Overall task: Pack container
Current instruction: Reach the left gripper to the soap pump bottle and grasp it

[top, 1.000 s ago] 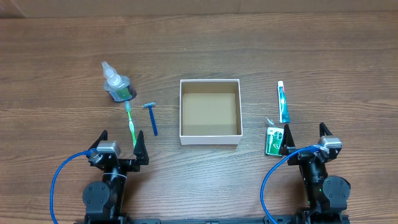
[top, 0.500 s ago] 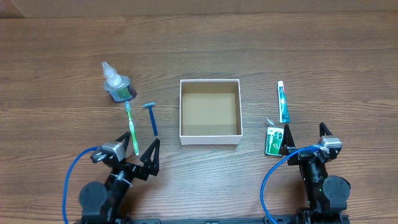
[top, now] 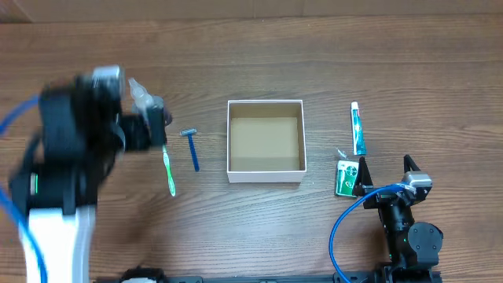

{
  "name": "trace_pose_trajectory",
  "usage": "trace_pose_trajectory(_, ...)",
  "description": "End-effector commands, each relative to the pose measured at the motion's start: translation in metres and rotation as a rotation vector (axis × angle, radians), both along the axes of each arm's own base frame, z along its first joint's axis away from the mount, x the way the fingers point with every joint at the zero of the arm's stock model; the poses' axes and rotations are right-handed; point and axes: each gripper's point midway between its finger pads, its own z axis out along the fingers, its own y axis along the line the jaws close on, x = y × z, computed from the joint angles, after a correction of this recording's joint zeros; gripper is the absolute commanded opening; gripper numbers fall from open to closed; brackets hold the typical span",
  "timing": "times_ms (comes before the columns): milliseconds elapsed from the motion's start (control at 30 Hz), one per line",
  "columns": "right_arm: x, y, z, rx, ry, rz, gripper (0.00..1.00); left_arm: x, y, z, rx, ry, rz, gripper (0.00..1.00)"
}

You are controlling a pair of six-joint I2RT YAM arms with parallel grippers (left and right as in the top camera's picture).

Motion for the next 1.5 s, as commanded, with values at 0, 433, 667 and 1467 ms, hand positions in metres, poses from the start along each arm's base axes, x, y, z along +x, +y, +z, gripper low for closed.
trace_pose_trajectory(0,0.000,-0.001,0.000,-0.007,-0.012,-0.002,1.00,0.042,0.006,0.004,0.049,0.093,-0.026,1.00)
trace_pose_trajectory(433,0.000,-0.001,0.000,-0.007,-0.012,-0.002,1.00,0.118,0.038,-0.064,0.105,0.200,0.193,1.00)
trace_pose_trajectory(667,0.000,-0.001,0.000,-0.007,-0.012,-0.002,1.00,0.133,0.048,-0.129,0.077,0.352,0.270,0.96)
trace_pose_trajectory(1467,0.000,-0.001,0.000,-0.007,-0.012,-0.002,1.00,0.140,0.057,-0.167,0.058,0.422,0.306,0.60)
